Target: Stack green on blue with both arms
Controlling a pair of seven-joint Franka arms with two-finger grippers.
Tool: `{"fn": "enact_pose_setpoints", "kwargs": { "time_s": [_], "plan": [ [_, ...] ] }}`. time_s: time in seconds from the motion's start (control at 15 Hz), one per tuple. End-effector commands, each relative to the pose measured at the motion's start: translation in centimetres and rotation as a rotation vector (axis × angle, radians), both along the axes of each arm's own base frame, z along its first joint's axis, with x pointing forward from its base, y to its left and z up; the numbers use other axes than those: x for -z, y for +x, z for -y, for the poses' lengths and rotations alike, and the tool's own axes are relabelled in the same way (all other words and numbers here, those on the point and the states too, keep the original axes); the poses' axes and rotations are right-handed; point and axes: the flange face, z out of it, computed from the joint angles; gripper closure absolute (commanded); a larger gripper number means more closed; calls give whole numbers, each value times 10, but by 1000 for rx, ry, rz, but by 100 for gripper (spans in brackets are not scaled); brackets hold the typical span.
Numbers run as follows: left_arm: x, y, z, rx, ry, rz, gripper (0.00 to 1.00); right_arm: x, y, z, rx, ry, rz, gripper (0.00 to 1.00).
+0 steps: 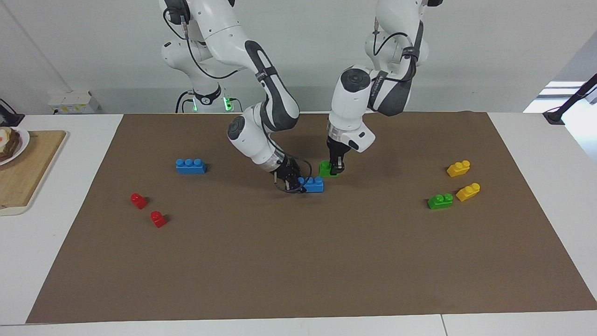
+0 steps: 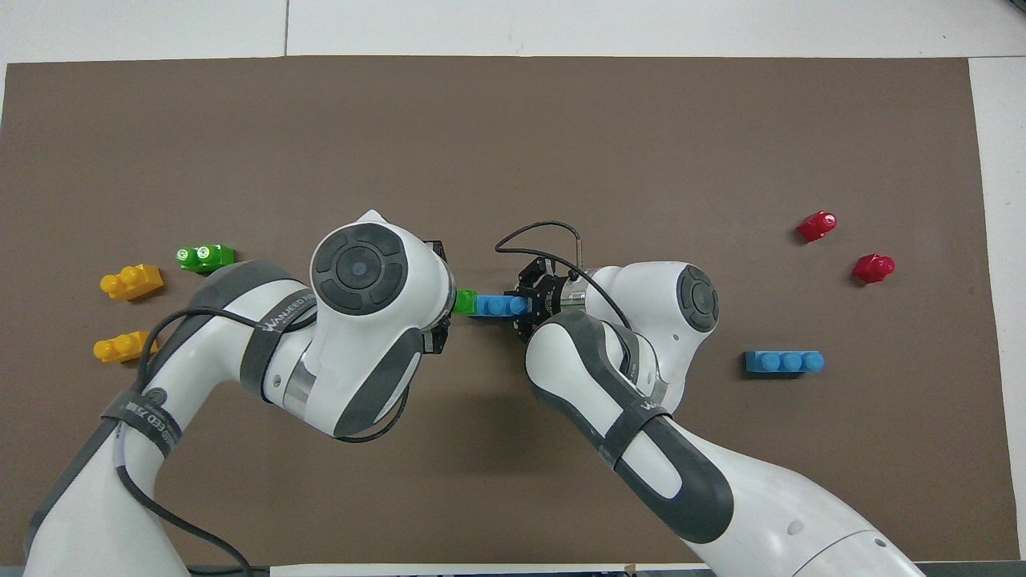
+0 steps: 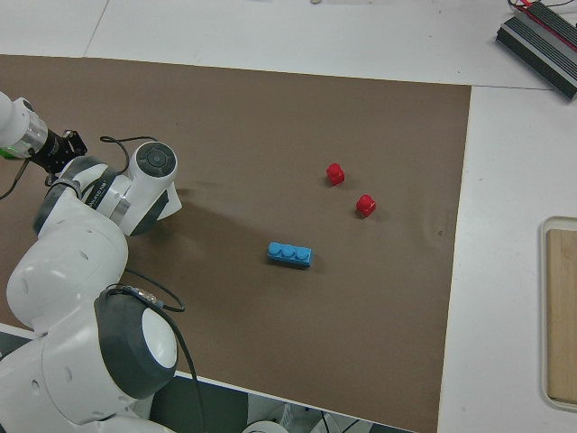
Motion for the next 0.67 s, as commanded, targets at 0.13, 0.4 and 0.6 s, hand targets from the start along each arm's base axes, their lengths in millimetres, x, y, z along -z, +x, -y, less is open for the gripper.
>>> {"fn": "enact_pose_setpoints", "kwargs": {
  "time_s": [0.13, 0.4, 0.6],
  "plan": [
    [22, 7, 34, -28, 30, 12, 100, 15, 3, 4, 31, -10, 12, 100],
    [20, 15, 40, -59, 23, 25, 100, 16, 4, 4, 34, -13, 13, 100],
    [24, 15, 38, -53, 41, 27, 100, 18, 4, 5, 35, -16, 13, 100]
  ]
}}
